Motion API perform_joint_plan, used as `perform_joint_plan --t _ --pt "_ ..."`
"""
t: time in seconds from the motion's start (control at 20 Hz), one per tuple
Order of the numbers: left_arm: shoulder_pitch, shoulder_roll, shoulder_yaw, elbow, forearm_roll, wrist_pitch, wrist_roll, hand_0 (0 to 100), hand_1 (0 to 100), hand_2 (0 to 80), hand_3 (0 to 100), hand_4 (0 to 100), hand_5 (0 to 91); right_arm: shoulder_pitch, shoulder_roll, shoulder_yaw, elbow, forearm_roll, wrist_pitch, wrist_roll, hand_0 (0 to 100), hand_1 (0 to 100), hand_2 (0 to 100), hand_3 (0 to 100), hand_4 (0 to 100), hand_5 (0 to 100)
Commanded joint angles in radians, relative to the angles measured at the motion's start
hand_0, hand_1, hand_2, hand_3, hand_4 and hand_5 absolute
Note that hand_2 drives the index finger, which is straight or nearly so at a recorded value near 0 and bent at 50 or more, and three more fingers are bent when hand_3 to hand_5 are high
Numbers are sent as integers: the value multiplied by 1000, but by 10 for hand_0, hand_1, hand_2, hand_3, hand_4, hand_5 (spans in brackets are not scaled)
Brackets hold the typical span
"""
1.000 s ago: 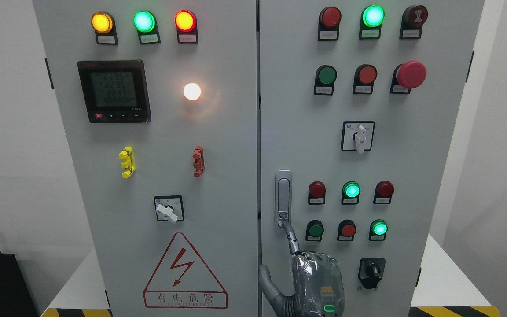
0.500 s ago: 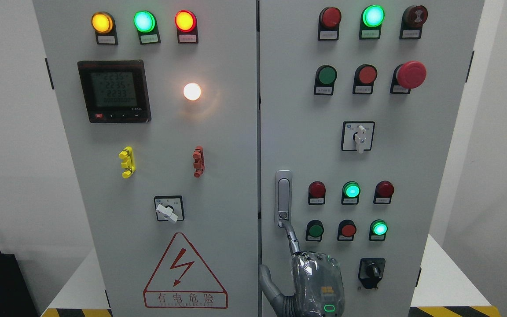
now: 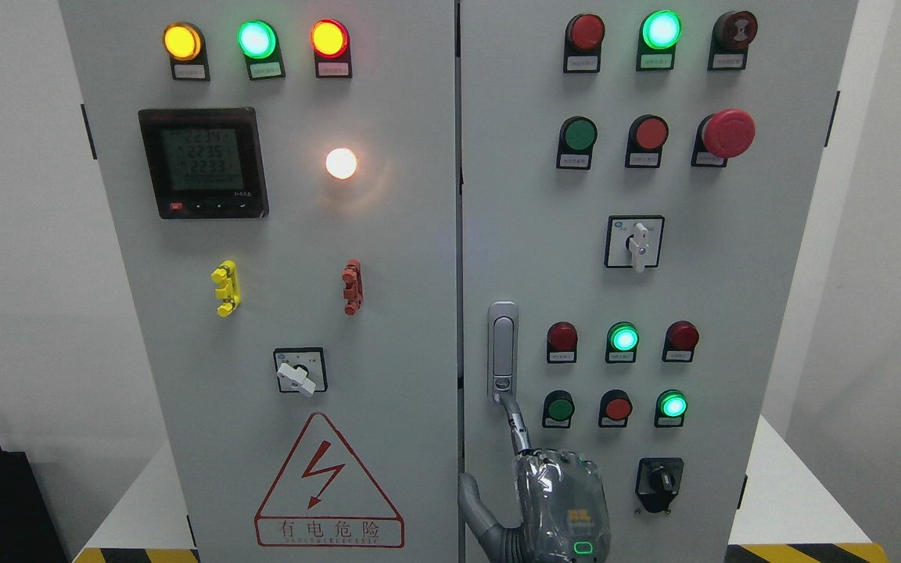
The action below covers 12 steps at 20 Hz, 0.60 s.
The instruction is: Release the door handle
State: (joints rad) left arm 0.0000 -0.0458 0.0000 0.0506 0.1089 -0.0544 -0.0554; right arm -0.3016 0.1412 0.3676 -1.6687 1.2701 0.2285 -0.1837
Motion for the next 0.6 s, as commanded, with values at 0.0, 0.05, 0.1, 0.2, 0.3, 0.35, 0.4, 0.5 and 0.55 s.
perform_joint_plan --t 0.0,0.05,0.1,0.2,0.3,0.35,0.4,0.5,0.55 --pt "-26 1 17 0 0 1 0 120 389 0 0 0 0 1 0 2 3 0 0 4 436 256 0 1000 931 1000" --pt "-26 0 17 0 0 1 0 120 389 0 0 0 0 1 0 4 3 0 0 4 436 256 0 1000 931 1000" --pt "-26 0 17 0 0 1 0 120 389 0 0 0 0 1 0 4 1 0 0 4 435 256 0 1000 931 1000" --pt "-25 1 17 0 0 1 0 120 389 0 0 0 0 1 0 4 3 0 0 4 435 256 0 1000 942 1000" --pt "-26 0 17 0 0 1 0 120 389 0 0 0 0 2 0 4 1 0 0 3 435 256 0 1000 991 1000" --pt "-26 1 17 0 0 1 0 120 389 0 0 0 0 2 0 4 3 0 0 4 435 256 0 1000 998 1000" --pt "-26 0 17 0 0 1 0 120 389 0 0 0 0 4 0 4 3 0 0 4 434 256 0 1000 1000 1000" --pt "-25 0 17 0 0 1 0 120 389 0 0 0 0 2 0 5 3 0 0 3 434 256 0 1000 1000 1000" --pt "-26 0 17 0 0 1 0 120 389 0 0 0 0 2 0 7 1 0 0 1 434 256 0 1000 1000 1000"
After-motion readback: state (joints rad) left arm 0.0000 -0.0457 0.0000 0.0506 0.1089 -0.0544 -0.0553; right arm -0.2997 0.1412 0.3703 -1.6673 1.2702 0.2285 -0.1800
